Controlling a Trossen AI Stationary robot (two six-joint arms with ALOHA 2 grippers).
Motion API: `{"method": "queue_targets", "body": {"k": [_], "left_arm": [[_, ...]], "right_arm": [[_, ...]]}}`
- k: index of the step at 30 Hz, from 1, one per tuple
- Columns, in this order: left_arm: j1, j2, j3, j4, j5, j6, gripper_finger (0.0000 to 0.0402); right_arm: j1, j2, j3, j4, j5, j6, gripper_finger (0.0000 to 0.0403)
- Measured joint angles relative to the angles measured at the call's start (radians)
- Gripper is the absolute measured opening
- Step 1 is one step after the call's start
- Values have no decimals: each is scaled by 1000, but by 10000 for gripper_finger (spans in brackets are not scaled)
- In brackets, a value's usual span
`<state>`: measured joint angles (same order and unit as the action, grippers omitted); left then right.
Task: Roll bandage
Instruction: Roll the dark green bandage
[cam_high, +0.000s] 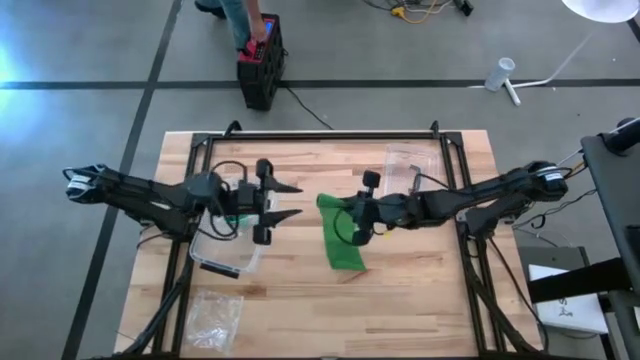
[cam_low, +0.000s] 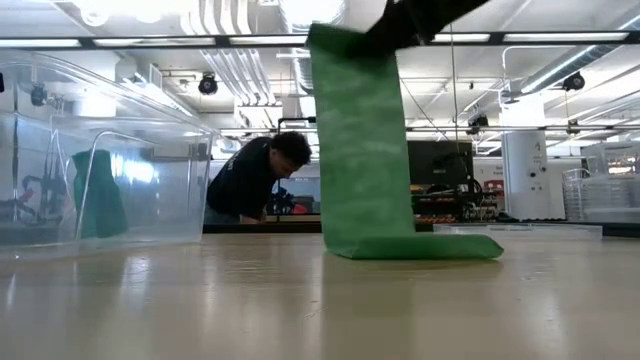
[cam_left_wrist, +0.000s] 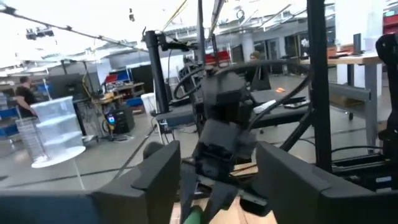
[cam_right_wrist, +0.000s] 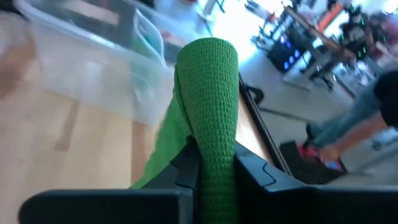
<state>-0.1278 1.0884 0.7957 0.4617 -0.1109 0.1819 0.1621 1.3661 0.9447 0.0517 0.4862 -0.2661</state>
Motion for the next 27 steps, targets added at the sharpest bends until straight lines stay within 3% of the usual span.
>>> {"method": "queue_targets", "body": {"k": [5,11,17,22,27], "left_arm": [[26,103,138,-189,1,-13,237],[71,183,260,-400,-18,46,251],[111,176,256,-428,5,123,235],[168,190,242,-421,120,124,215],[223,232,238,-405,165,124,198]], "right_arm": [[23,-36,8,-11,-21,-71,44],[21,-62,45,-146,-16,-101,50],[21,-92,49,-181,-15,-140,46],[21,-103,49,-163,-15,-199,49],[17,-104,49,-156,-14,-237,47]]}}
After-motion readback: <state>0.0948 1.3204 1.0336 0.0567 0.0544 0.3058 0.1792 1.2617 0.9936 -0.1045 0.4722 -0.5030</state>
